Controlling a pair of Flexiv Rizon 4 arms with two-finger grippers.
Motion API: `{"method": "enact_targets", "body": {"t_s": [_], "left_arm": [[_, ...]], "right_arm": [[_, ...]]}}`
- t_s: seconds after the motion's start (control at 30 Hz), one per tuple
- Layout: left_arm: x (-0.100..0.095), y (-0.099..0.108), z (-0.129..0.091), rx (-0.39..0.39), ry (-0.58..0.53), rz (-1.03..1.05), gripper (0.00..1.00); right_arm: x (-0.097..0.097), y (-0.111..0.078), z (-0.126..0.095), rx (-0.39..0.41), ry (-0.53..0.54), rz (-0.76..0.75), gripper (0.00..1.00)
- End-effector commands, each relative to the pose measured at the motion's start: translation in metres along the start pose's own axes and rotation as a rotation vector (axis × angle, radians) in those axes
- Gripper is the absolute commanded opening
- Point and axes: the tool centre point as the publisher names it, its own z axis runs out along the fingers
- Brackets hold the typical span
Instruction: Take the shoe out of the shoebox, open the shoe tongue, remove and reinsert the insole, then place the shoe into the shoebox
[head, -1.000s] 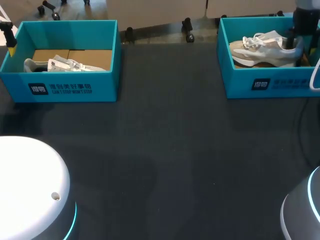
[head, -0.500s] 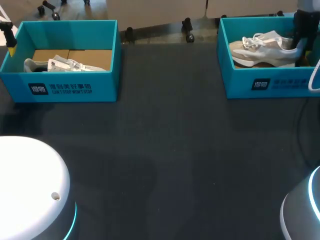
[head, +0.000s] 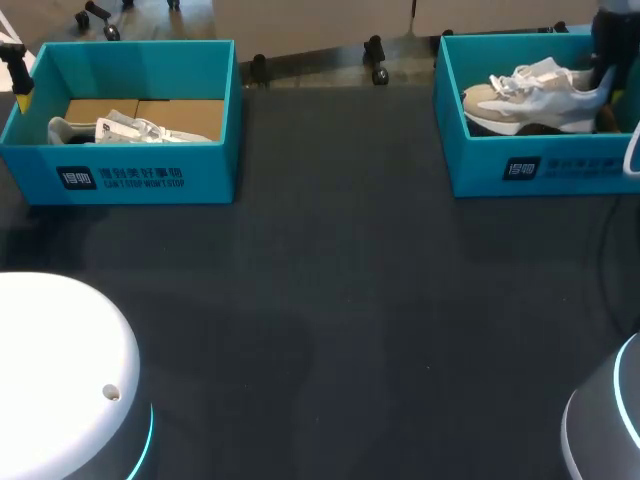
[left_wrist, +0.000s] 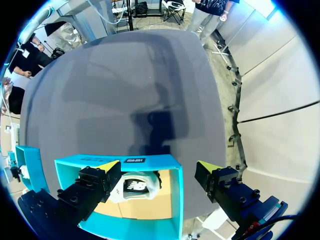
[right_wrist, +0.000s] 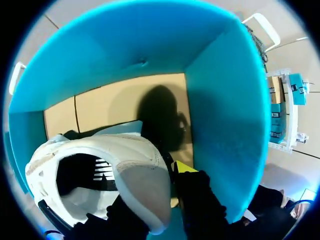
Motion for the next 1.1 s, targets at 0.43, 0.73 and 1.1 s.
{"method": "enact_targets", "body": {"t_s": [0.43,0.73,1.1], "left_arm": [[0.000,0.000,-0.001,0.000,0.001,0.000,1.00],[0.000,0.000,-0.001,0.000,0.001,0.000,1.00],[0.000,0.000,-0.001,0.000,0.001,0.000,1.00]], "right_arm": [[-0.033,-0.002,-0.082,-0.041,-0.084,0.057,0.00],[-0.042,-0.004,-0.114,-0.064,-0.096,0.086,0.00],[-0.032,-0.039,-0.169,-0.086,-0.084,0.119,0.00]]}}
